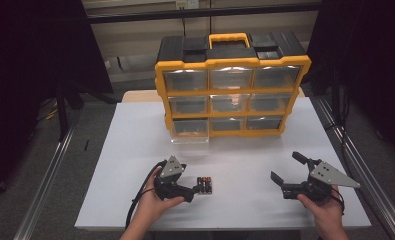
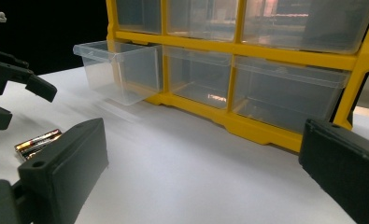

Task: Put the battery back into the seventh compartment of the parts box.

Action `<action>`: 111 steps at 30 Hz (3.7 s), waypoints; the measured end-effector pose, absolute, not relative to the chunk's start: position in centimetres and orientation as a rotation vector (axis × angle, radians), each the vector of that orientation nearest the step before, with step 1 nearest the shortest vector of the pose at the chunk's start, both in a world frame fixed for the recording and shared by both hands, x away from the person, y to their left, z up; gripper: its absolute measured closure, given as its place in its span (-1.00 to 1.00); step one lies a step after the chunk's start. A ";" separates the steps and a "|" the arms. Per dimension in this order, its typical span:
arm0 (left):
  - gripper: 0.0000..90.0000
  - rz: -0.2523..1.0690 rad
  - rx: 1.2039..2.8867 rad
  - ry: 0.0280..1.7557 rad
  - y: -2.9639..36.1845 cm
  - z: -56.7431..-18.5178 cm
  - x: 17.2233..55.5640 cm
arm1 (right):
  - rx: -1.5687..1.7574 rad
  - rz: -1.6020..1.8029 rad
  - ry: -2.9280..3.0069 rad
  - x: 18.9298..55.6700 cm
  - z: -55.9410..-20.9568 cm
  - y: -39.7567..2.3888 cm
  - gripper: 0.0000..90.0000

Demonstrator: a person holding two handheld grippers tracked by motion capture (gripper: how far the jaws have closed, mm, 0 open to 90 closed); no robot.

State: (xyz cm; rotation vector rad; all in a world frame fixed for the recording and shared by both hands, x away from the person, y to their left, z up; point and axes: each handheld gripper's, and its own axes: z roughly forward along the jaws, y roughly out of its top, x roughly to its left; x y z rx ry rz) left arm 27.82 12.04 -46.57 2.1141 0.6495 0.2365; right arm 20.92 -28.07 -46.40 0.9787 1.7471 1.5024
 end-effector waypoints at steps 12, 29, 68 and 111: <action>-0.37 0.232 2.205 0.729 11.2 -46.7 27.5 | 0.979 1.504 1.749 21.0 -46.4 -28.1 -0.97; -0.07 0.166 2.210 0.816 10.6 -47.2 27.5 | 0.985 1.514 1.749 20.9 -46.4 -28.1 -0.97; 0.72 -0.005 2.197 0.960 12.4 -42.8 30.1 | 0.981 1.521 1.748 20.8 -46.4 -28.2 -0.98; 0.72 0.055 2.204 0.999 10.8 -33.6 37.7 | 0.976 1.534 1.744 20.8 -46.3 -28.1 -0.98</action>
